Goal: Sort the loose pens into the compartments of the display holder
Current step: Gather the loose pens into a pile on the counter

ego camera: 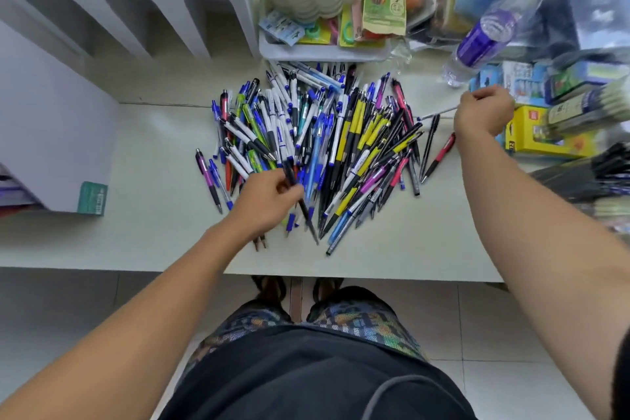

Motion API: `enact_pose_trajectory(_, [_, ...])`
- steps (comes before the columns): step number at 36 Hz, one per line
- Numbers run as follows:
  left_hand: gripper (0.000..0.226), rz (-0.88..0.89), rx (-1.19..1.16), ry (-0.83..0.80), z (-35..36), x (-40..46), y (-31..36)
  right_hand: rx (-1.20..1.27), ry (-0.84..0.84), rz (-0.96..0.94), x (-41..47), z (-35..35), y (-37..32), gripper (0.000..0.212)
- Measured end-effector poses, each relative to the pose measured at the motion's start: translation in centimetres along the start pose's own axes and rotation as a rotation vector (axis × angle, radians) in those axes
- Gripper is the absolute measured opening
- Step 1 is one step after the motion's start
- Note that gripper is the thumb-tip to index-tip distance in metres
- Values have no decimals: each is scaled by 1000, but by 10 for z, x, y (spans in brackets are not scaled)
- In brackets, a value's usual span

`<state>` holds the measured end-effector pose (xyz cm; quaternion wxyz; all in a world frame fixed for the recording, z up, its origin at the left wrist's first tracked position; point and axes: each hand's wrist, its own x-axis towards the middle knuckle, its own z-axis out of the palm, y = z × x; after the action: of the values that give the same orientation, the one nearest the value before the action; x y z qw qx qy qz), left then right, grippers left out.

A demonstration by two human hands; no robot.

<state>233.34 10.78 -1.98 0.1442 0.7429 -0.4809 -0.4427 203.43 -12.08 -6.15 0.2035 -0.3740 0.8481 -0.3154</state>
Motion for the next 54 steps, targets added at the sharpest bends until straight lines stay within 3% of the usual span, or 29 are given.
enact_pose_trajectory(2, [30,35,-91,126,-19,10,15,80,-10,-90,-1,-5,-5,5])
enact_pose_trajectory(7, [27,156,69,211,-38,55,63,16,-509,-372,-45,-3,-15,9])
enact_pose_trajectory(9, [25,175,152,205,-29,77,78,-47,-597,-411,-68,2,-11,13])
enact_pose_trajectory(12, [21,174,214,241,-10,100,90,6,-569,-356,-90,2,5,35])
enact_pose_trajectory(15, [29,154,223,290,0,107,93,64,-312,-231,-93,-11,28,41])
enact_pose_trajectory(17, [43,180,204,382,-5,107,87,3,-234,-106,-91,-18,47,53])
enact_pose_trajectory(20, [64,175,231,679,-27,99,58,-74,-316,56,-95,-19,71,79])
enact_pose_trajectory(22, [77,-18,131,769,-43,91,17,-49,-364,28,-102,-12,77,87])
enact_pose_trajectory(24, [92,-316,-56,702,-52,83,-31,1,-391,-7,-107,-3,74,89])
enact_pose_trajectory(26, [96,-472,-171,617,-50,77,-73,6,-405,-28,-112,9,69,95])
enact_pose_trajectory(29, [85,-350,-195,572,-37,74,-102,-40,-425,-72,-125,26,61,100])
enact_pose_trajectory(36, [81,-126,-318,499,-9,90,-72,-30,-402,-77,-152,56,38,104])
enact_pose_trajectory(44, [77,-77,-261,550,14,107,-39,95,-398,-19,-167,79,15,99])
enact_pose_trajectory(54, [60,103,-364,445,2,112,-24,160,-484,-13,-170,72,5,92])
